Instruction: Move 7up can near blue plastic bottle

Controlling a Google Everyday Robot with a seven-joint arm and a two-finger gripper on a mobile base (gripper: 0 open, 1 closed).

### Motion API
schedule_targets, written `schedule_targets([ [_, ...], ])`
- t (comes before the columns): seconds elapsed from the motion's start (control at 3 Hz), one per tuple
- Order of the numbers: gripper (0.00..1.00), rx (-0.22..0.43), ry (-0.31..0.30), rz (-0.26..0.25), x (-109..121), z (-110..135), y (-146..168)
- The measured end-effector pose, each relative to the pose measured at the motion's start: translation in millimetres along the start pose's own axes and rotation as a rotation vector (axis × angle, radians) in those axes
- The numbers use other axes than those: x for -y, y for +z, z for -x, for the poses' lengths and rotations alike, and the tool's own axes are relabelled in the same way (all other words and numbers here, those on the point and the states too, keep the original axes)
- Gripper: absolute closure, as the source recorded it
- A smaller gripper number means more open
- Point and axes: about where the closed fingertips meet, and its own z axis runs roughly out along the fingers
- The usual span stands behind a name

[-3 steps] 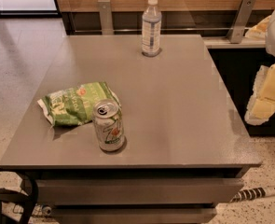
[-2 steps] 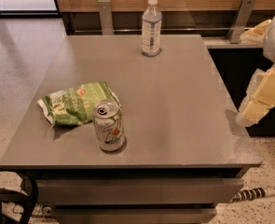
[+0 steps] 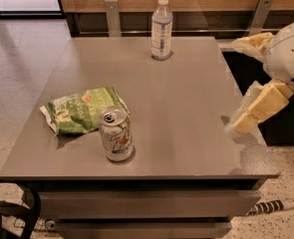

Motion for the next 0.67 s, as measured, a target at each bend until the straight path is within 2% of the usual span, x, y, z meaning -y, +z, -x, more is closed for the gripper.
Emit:
schedule_targets([
  [0.67,0.00,0.279,0.002,0.126,-31.0,25.0,67.3],
])
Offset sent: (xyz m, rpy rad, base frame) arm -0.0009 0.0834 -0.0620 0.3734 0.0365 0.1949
